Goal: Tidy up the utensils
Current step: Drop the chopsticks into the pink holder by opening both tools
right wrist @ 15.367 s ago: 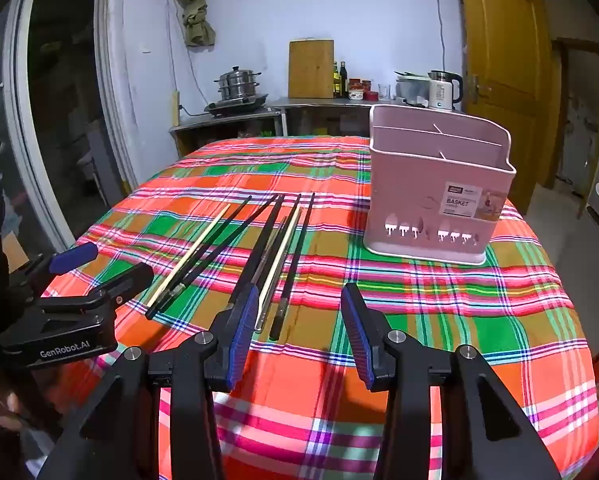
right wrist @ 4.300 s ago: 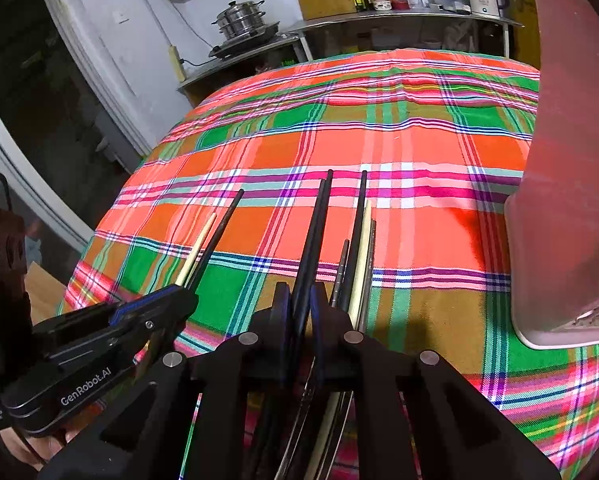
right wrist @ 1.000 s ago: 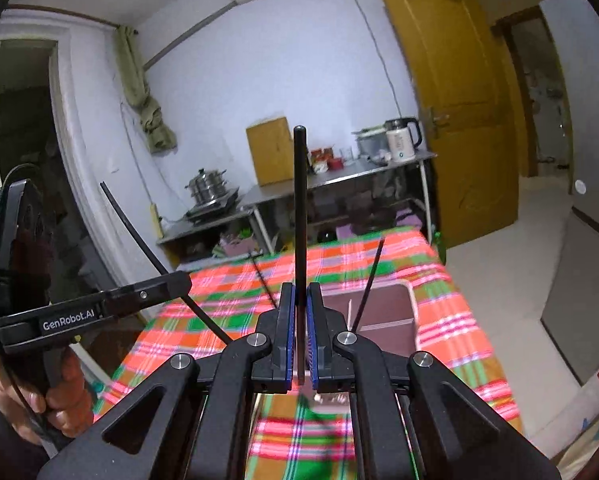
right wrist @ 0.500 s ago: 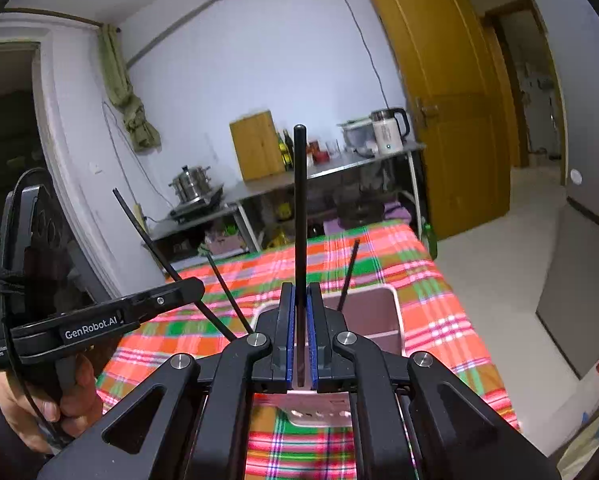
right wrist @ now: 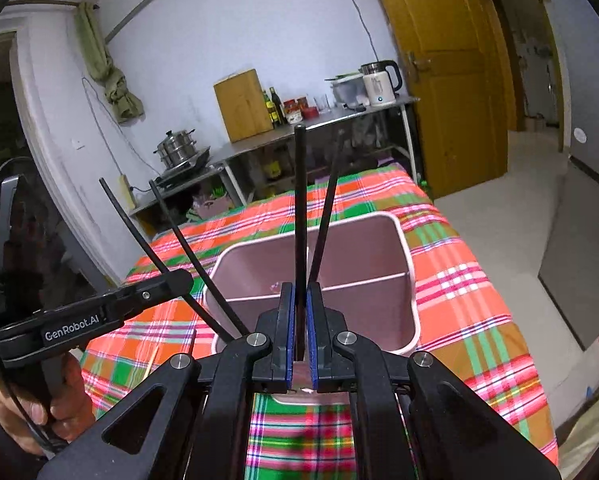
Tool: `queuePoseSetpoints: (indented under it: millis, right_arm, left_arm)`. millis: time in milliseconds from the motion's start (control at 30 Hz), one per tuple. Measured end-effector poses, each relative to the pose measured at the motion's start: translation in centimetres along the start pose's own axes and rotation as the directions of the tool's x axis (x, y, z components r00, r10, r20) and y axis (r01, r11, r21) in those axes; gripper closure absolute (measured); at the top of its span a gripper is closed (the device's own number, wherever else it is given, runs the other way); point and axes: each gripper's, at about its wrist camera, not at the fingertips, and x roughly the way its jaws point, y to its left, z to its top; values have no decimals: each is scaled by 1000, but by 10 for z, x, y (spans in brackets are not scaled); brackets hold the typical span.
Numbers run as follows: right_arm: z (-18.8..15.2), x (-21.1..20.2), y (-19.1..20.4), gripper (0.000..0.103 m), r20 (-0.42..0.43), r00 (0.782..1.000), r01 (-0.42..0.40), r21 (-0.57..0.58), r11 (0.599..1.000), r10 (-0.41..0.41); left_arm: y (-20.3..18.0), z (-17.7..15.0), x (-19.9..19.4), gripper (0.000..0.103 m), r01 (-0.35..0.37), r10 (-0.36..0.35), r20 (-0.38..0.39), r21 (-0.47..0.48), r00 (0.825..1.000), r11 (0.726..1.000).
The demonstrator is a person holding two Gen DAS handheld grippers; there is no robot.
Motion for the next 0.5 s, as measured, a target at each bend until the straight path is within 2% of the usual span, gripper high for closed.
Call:
queuePoseSetpoints:
  millis: [167,233,500]
  right_arm:
    - [0,0,0,96,-8,1000,3,1,1000,-3]
    - [-1,-1,0,91,-4,1000,12,1,1000,-12]
    - [-6,-16,2,89,18,1000,18,6,1000,-18]
  left_arm:
    - [0,-4,-4,75,-6,6,6,1,1000,1000]
    - [0,-5,-8,73,-3,3,17,2,1000,1000]
    - [4,-16,-29,69,-14,14,46,0,999,1000]
